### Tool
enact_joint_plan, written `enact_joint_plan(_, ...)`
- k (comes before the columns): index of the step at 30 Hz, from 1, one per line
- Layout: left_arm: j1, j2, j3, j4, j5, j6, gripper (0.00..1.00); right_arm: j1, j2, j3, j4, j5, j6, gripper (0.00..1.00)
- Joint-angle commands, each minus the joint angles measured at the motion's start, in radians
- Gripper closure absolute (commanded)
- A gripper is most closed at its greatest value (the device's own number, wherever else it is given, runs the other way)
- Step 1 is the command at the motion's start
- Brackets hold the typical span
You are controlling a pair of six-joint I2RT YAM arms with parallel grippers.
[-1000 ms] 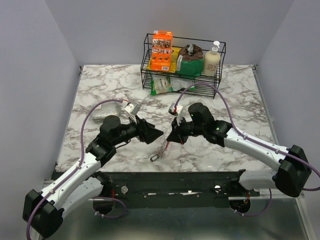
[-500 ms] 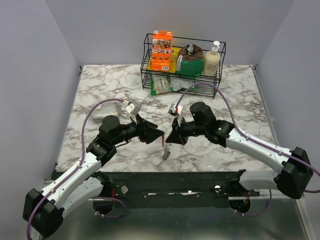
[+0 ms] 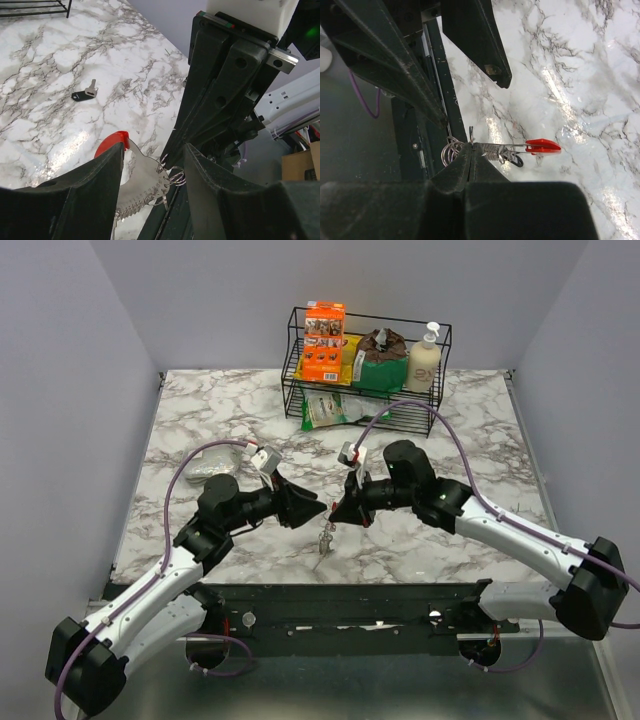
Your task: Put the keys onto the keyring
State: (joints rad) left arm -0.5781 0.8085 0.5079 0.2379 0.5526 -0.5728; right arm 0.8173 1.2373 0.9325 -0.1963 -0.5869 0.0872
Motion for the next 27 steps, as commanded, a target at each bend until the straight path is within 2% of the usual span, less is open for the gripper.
enact_joint_plan(1,0.001,-0.022,-0.023,0.051,0.041,-0.004,0.43,0.005,-0.036,0.032,0.058,-0.062,0.017,1.00)
enact_joint_plan(12,0.001,-0.045,-0.043,0.147,0.128,-0.019,0.44,0.006,-0.075,0.034,0.081,-0.079,0.031,0.99)
enact_joint_plan(27,0.001,-0.052,-0.042,0.165,0.190,-0.050,0.55,0.005,-0.116,0.022,0.098,-0.076,0.052,1.00)
